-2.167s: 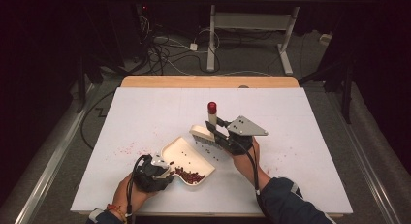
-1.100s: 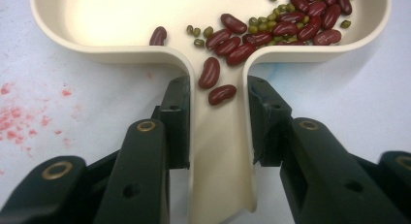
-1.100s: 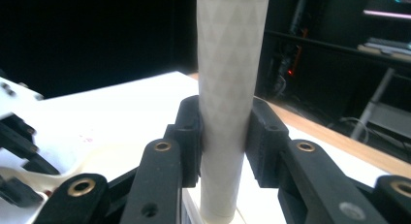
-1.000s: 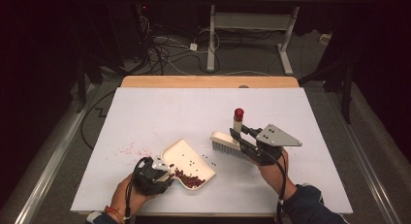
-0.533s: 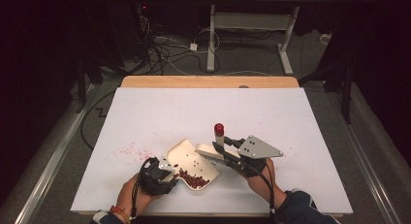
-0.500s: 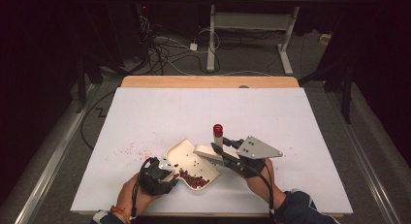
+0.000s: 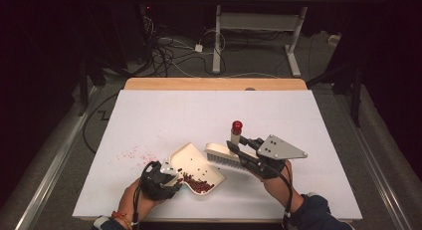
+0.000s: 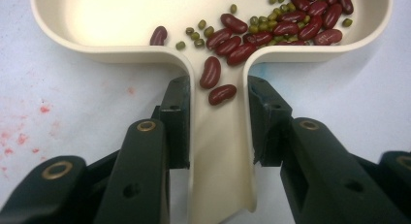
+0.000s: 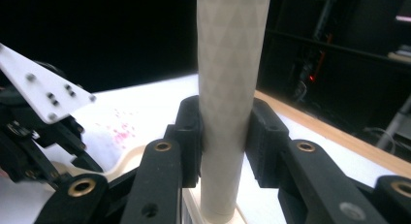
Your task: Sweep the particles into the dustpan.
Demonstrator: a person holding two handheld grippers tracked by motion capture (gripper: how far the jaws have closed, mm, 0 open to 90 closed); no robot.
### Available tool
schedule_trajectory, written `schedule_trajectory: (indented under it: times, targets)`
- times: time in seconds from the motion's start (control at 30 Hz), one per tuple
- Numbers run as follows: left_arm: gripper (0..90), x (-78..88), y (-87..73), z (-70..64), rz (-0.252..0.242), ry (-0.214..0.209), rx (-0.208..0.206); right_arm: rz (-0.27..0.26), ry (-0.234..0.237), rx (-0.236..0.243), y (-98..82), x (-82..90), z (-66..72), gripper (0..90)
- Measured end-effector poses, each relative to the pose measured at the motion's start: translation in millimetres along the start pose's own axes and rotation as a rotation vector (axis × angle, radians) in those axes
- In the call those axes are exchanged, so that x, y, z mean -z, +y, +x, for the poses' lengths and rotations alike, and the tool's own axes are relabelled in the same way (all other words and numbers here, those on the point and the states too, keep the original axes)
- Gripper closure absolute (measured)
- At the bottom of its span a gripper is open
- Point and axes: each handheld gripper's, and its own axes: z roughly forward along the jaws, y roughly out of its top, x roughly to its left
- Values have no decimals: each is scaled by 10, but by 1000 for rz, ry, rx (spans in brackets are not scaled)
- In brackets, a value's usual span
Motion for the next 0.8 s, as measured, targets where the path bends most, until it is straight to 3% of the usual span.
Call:
schedule_trajectory:
  times: [0.27,0.43,0.63,0.8]
  targets:
    - [632,2,-17,13,4,2,0,71,-45,28,-125,107,-40,702]
    - [632,-7,-13,6,11,13,-10,80,-23,19,-105,144,-46,701]
    - [631,-12,-10,9,8,17,-8,90,33,31,-72,115,82,702]
    - [632,-10,-7,7,9,20,-11,61,58,18,-56,90,132,702]
